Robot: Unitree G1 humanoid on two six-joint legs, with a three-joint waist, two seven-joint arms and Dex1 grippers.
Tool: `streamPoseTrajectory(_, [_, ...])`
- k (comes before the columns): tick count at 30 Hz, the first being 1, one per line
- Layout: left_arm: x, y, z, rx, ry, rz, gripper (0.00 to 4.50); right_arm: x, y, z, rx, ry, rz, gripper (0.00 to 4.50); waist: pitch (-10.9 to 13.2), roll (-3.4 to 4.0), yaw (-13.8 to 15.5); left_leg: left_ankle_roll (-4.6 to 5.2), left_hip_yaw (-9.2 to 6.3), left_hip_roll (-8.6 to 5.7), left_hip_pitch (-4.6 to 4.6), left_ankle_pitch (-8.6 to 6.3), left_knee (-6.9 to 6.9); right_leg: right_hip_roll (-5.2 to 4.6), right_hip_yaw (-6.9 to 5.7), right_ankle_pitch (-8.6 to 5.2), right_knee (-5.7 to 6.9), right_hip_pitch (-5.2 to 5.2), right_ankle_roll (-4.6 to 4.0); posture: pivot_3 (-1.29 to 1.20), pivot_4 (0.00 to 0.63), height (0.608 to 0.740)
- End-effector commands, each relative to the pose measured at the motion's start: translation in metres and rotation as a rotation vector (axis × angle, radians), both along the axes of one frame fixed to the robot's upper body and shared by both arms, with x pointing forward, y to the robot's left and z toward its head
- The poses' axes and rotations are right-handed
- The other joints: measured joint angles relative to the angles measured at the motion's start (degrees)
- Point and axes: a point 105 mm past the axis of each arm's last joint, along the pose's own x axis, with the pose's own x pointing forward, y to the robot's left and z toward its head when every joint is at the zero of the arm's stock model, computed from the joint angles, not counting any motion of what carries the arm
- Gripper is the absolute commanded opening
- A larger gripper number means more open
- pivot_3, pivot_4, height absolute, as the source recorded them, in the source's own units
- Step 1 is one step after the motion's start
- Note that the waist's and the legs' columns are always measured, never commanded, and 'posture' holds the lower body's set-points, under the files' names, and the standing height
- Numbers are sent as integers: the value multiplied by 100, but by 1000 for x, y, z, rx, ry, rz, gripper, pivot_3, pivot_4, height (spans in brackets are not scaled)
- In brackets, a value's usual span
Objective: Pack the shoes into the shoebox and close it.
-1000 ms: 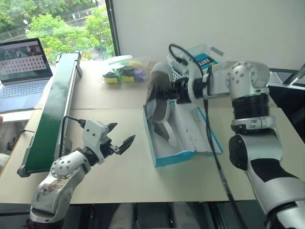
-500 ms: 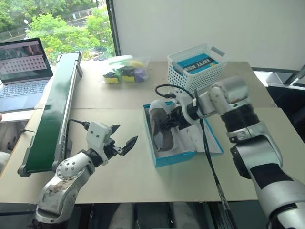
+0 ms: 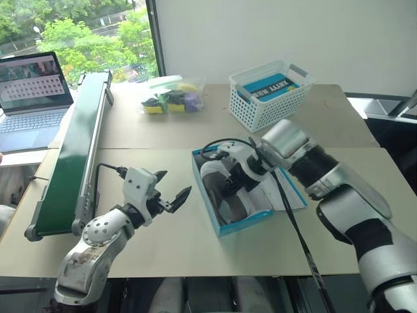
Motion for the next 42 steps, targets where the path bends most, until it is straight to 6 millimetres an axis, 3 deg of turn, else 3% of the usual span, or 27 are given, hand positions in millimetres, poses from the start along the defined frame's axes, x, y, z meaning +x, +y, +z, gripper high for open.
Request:
streamPoseTrajectory(1, [-1, -5, 11, -10, -58, -9, 4472, 20, -4, -5, -86, -117, 51, 709, -2, -2, -3, 0, 0, 0, 6, 0, 1, 0, 0, 1, 2, 4, -1, 0, 150, 725])
streamPoseTrajectory(6, [0, -9, 10, -19, -58, -11, 4472, 23, -2, -20, -161, -160, 188, 709, -5, -2, -3, -1, 0, 1, 61, 0, 3, 3, 0, 3, 4, 52, -4, 0, 150, 725])
streamPoseTrajectory(10, [0, -12, 11, -22, -61, -15, 4472, 33, -12, -29, -229, -242, 278, 709, -11, -6, -3, -2, -1, 4, 114, -1, 3, 9, -2, -1, -4, 111, 0, 0, 150, 725])
streamPoseTrajectory(15, [2, -10, 12, -22, -67, -5, 4472, 29, 3, -12, -54, -115, 72, 709, -12, -6, 3, -3, 0, 22, 133, 0, 3, 29, 4, 3, -4, 122, -6, 0, 150, 725])
streamPoseTrajectory(21, [3, -10, 12, -20, -69, 1, 4472, 43, 13, 22, 144, -137, -152, 709, -10, -3, 6, -5, 1, 61, 101, -1, 1, 68, 7, 16, -2, 87, -38, 0, 150, 725])
streamPoseTrajectory(23, [4, -9, 13, -19, -71, 2, 4500, 46, 10, 24, 160, -146, -191, 1465, -10, -3, 9, -5, 3, 62, 77, -1, 1, 68, 6, 18, -1, 61, -41, 0, 150, 725])
streamPoseTrajectory(25, [4, -8, 13, -17, -71, 5, 4500, 46, 9, 26, 193, -131, -228, 1849, -10, -3, 11, -5, 5, 61, 48, 0, 1, 67, 8, 19, 2, 30, -41, 0, 150, 725])
streamPoseTrajectory(32, [6, -5, 16, -7, -76, 4, 4500, 36, 3, 22, 193, -113, -219, 4306, -10, -3, 21, -5, 7, 62, 4, 0, 1, 65, 6, 20, -1, -6, -42, 0, 150, 725])
streamPoseTrajectory(33, [6, -4, 16, -5, -76, 2, 4500, 35, 0, 22, 193, -113, -222, 4481, -10, -3, 22, -5, 7, 62, 5, 0, 2, 65, 5, 20, -1, -4, -41, 0, 150, 725])
streamPoseTrajectory(37, [7, -4, 16, 1, -73, -5, 4500, 38, -6, 36, 212, -166, -227, 4481, -10, -3, 48, -5, 4, 60, 6, 0, 4, 65, 0, 20, 0, -1, -41, 0, 150, 725])
streamPoseTrajectory(42, [7, -3, 15, 5, -71, -6, 4500, 45, -3, 81, 309, -323, -191, 4481, -8, 0, 37, -5, 5, 62, -1, 0, 3, 66, 1, 20, -2, -8, -41, 0, 150, 725])
